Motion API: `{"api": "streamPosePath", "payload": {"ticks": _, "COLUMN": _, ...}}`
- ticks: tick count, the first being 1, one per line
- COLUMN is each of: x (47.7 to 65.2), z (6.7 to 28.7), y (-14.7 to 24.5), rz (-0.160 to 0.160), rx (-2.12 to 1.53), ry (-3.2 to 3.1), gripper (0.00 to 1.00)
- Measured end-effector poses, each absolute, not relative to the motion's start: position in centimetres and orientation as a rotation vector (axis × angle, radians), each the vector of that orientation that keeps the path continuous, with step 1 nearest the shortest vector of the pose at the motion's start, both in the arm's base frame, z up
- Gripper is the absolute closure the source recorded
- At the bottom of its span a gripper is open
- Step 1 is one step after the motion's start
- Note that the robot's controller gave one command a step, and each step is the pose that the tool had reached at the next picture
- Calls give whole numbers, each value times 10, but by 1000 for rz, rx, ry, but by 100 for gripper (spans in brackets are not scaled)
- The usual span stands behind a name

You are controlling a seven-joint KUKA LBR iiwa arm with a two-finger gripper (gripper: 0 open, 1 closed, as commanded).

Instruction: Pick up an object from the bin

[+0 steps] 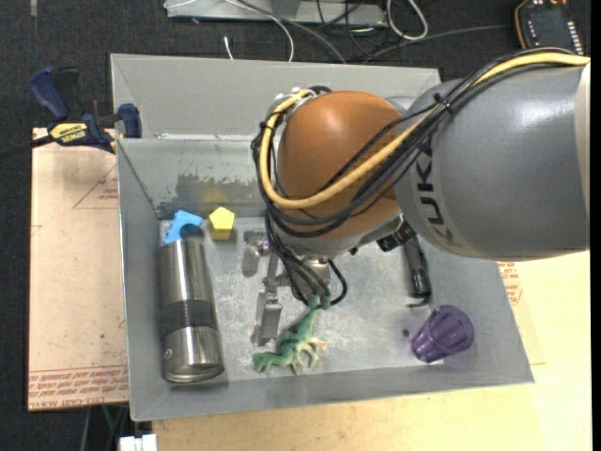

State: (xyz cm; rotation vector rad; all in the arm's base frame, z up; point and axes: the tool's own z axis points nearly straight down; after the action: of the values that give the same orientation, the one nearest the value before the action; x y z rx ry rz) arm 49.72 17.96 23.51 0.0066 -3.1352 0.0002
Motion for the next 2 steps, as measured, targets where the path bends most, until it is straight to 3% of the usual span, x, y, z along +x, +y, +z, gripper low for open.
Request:
{"api": "streamPosePath", "payload": {"ticks": 1, "x": 499, "z": 238, "y": 179, "rz": -2, "rx": -1, "ry": -3142, "gripper": 0}}
{"api": "streamPosePath", "payload": {"ticks": 2, "x": 489, "z": 147, "y": 153, "rz": -2, "rx": 399, "ry": -3118, "gripper": 0}}
